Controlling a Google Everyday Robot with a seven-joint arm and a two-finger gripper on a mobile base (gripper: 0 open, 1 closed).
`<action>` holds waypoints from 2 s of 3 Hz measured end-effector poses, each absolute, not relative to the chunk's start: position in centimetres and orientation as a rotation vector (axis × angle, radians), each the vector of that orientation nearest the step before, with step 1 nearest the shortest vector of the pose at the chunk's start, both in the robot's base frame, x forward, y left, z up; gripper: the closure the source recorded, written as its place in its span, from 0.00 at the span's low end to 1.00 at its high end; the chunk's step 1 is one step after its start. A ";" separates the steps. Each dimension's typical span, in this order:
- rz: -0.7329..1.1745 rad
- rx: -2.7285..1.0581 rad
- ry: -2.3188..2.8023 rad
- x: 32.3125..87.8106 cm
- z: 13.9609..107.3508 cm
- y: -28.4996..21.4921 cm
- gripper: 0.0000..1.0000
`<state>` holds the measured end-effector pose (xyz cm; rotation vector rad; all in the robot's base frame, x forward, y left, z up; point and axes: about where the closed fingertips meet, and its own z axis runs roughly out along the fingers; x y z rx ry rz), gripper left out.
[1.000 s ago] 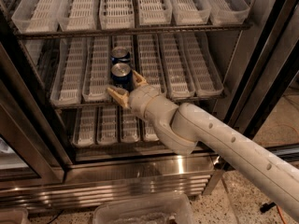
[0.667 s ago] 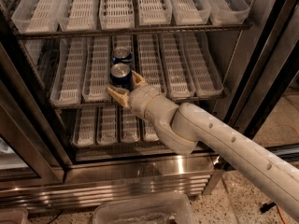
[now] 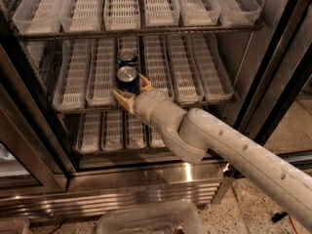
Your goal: Pick pepsi can from middle shelf of fridge
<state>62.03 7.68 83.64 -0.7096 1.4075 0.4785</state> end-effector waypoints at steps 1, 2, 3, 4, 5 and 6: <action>0.482 -0.705 1.402 61.8 84.3 7.4 1.00; 0.490 -0.712 1.354 61.0 87.4 6.4 1.00; 0.520 -0.759 1.304 59.7 90.1 6.2 1.00; 0.602 -0.826 1.296 58.2 92.5 7.1 1.00; 0.695 -0.946 1.301 56.4 94.3 9.2 1.00; 0.798 -1.042 1.353 56.1 93.2 8.7 1.00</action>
Offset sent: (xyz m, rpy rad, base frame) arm -0.0286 -0.0259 0.0861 0.0480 -0.1187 0.0701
